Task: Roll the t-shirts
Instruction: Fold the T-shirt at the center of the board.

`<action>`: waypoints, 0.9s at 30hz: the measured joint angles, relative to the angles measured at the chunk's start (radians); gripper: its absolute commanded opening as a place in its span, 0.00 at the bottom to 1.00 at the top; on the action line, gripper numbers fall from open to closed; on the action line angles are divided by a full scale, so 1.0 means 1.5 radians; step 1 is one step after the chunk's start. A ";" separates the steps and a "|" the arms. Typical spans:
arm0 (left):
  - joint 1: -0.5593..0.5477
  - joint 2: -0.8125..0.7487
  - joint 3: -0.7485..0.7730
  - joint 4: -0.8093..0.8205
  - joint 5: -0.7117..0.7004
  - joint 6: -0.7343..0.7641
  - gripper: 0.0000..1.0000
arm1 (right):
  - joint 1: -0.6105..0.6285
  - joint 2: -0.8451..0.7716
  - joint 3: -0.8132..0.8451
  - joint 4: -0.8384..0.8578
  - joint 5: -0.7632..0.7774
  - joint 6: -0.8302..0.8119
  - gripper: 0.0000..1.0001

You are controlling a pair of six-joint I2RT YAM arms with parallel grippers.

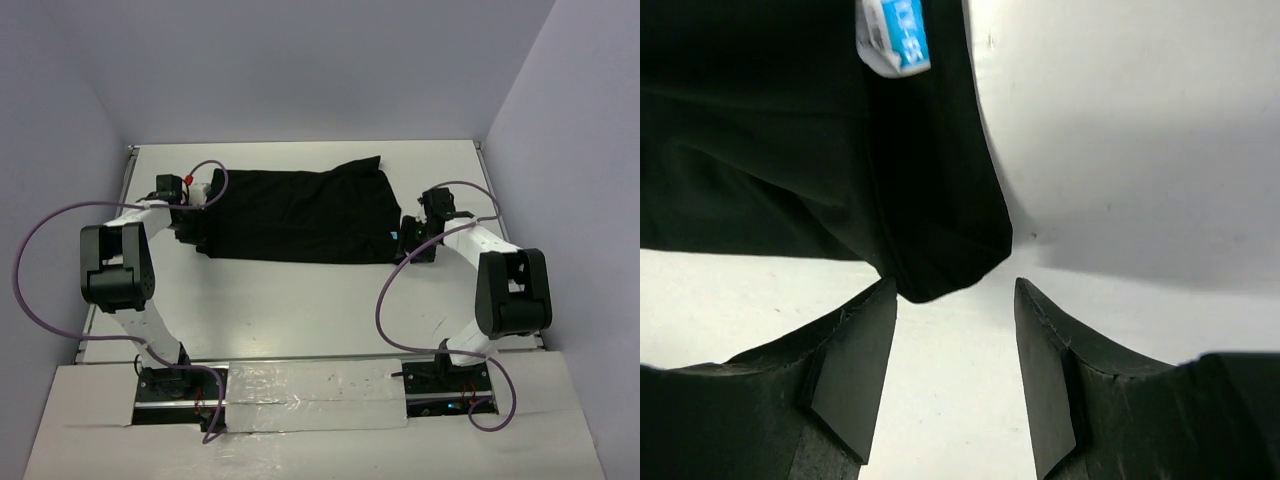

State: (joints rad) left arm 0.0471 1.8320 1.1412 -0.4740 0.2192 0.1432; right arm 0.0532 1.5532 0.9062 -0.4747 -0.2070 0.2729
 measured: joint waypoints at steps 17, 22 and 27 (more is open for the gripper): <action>0.002 -0.013 -0.021 0.019 -0.007 0.007 0.00 | -0.027 0.076 -0.008 0.064 -0.053 0.056 0.00; 0.006 -0.038 -0.044 -0.003 -0.007 0.025 0.00 | -0.027 0.039 -0.042 0.048 -0.053 0.066 0.00; 0.009 -0.095 -0.098 -0.090 -0.012 0.066 0.00 | -0.027 -0.072 -0.107 -0.041 -0.050 0.088 0.00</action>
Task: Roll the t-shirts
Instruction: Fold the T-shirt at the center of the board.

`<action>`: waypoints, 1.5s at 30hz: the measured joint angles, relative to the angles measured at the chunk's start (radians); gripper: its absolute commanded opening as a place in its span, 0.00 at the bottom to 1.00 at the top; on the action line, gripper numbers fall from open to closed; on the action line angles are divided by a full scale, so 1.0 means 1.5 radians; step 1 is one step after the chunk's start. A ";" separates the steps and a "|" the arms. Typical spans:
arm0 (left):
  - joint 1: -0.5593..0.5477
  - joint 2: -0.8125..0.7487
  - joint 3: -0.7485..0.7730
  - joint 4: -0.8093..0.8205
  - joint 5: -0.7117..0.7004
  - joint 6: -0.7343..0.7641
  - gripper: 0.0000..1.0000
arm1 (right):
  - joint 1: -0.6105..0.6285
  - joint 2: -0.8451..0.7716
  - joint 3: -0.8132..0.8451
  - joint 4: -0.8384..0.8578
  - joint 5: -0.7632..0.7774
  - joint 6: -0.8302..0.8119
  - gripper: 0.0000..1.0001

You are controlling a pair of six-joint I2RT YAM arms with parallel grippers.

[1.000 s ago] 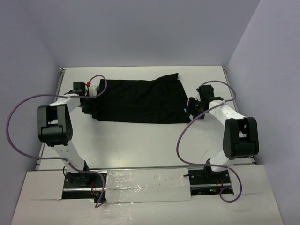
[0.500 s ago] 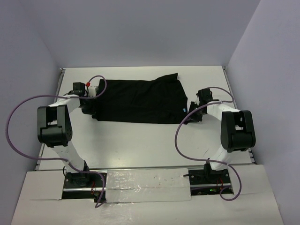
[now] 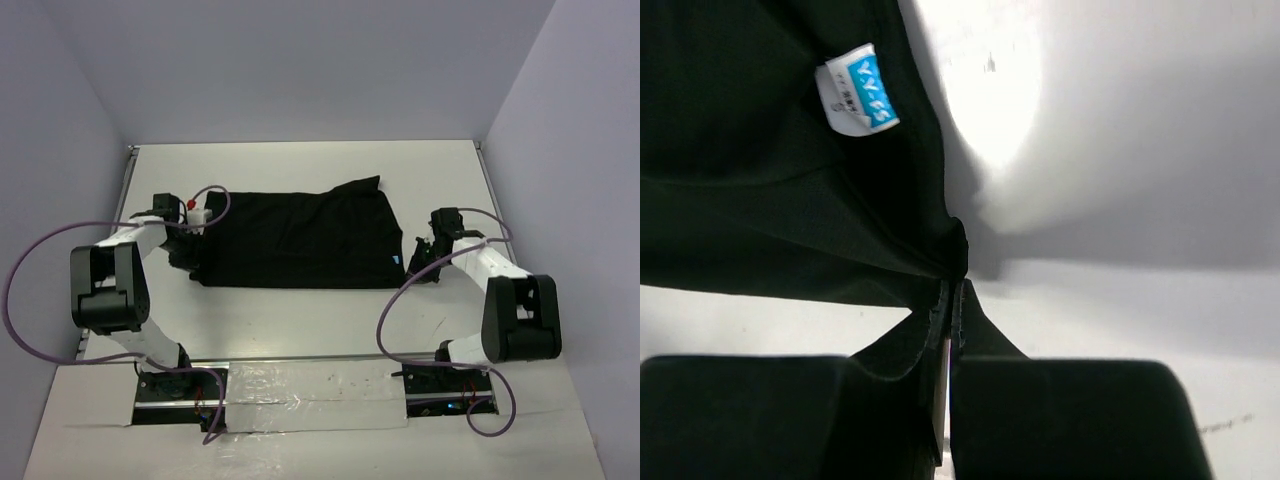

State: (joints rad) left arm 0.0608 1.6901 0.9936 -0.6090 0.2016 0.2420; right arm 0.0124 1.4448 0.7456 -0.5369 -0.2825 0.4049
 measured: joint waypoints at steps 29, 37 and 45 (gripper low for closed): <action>0.070 -0.024 0.345 -0.128 0.054 -0.005 0.69 | 0.000 0.033 0.424 -0.131 0.048 -0.005 0.66; 0.069 0.229 0.448 -0.022 0.081 -0.105 0.71 | 0.007 0.309 0.578 -0.030 0.001 0.055 0.66; 0.064 0.325 0.456 0.027 0.109 -0.158 0.73 | 0.026 0.479 0.687 0.006 -0.028 0.099 0.66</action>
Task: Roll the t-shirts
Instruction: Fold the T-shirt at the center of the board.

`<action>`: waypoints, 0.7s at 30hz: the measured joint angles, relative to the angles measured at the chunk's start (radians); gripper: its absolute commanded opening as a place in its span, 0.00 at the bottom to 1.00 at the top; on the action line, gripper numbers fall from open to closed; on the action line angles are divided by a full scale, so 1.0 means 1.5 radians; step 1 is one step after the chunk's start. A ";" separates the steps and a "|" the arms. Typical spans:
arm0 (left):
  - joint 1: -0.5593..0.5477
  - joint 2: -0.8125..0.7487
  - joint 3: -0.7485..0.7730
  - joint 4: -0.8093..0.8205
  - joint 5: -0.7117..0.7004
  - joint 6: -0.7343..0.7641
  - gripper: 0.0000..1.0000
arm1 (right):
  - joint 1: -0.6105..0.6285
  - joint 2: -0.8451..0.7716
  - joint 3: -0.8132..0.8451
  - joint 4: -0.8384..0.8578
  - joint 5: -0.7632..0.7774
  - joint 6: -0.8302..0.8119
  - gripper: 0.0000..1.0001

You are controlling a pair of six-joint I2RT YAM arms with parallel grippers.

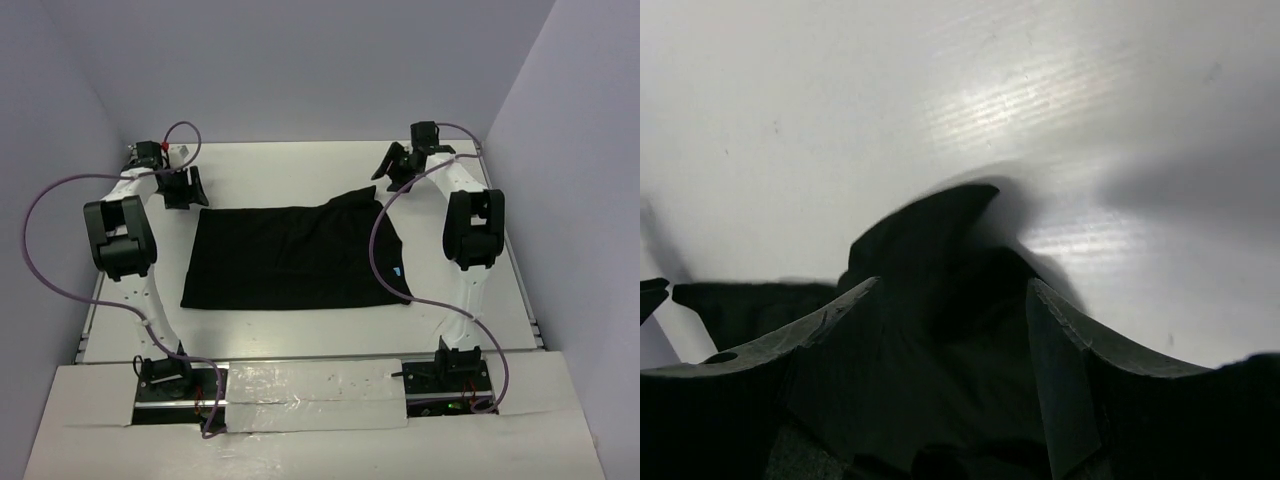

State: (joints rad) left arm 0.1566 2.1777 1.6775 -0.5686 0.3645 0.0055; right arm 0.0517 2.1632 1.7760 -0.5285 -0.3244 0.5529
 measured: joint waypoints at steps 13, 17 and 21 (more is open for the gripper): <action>-0.022 0.023 0.006 0.035 0.015 -0.020 0.55 | 0.024 0.101 0.068 0.023 -0.035 0.052 0.64; -0.021 0.016 -0.019 0.051 0.028 -0.026 0.37 | 0.032 0.101 0.069 0.027 -0.037 0.052 0.48; -0.022 0.013 -0.030 0.052 0.042 -0.035 0.14 | 0.037 0.101 0.069 0.031 -0.042 0.053 0.24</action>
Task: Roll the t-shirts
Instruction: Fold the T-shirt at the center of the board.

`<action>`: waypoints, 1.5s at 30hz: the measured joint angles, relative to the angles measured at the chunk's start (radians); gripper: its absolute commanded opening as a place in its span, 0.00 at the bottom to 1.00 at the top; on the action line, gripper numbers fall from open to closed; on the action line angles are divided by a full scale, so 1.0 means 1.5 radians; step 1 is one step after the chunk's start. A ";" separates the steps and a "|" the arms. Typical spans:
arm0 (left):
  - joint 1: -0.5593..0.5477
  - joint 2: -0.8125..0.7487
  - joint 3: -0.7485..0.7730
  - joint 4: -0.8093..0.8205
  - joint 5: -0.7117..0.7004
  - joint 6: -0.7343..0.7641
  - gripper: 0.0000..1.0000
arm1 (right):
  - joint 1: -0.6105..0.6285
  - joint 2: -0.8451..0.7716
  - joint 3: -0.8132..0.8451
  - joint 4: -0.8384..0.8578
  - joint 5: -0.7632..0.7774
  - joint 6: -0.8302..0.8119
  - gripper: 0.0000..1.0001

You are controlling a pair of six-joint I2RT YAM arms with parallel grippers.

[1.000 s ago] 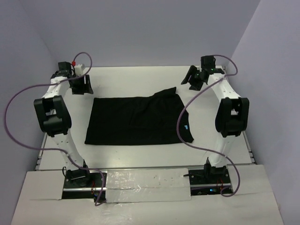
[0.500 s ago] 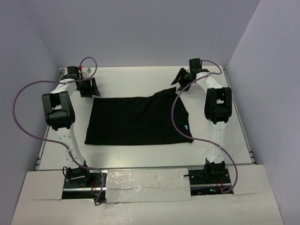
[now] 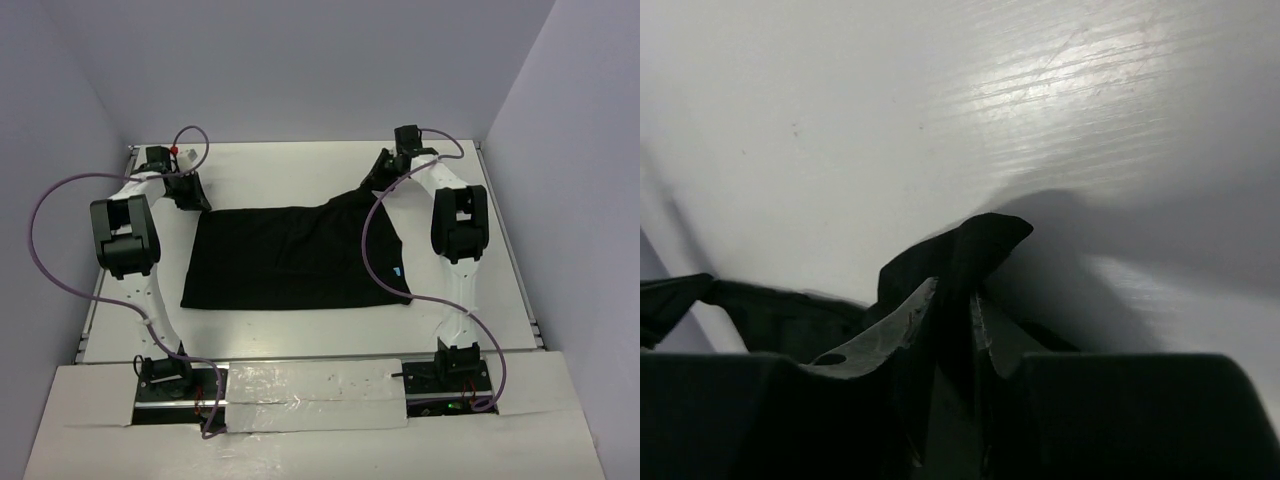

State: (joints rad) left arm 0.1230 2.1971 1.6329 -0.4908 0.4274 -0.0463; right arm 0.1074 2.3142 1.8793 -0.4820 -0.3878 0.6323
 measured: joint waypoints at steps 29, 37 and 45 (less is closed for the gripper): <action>0.012 -0.245 -0.194 -0.069 0.009 0.171 0.00 | 0.057 -0.486 -0.526 0.042 0.057 -0.232 0.00; 0.014 -0.279 -0.275 -0.121 -0.003 0.223 0.00 | 0.122 -0.567 -0.649 0.023 0.094 -0.237 0.00; 0.015 -0.287 -0.298 -0.123 -0.021 0.243 0.00 | 0.132 -0.579 -0.712 0.031 0.120 -0.229 0.00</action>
State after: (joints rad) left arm 0.1459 1.7668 1.1862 -0.6750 0.3965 0.3187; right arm 0.3050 1.4464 0.8116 -0.4362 -0.2081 0.2882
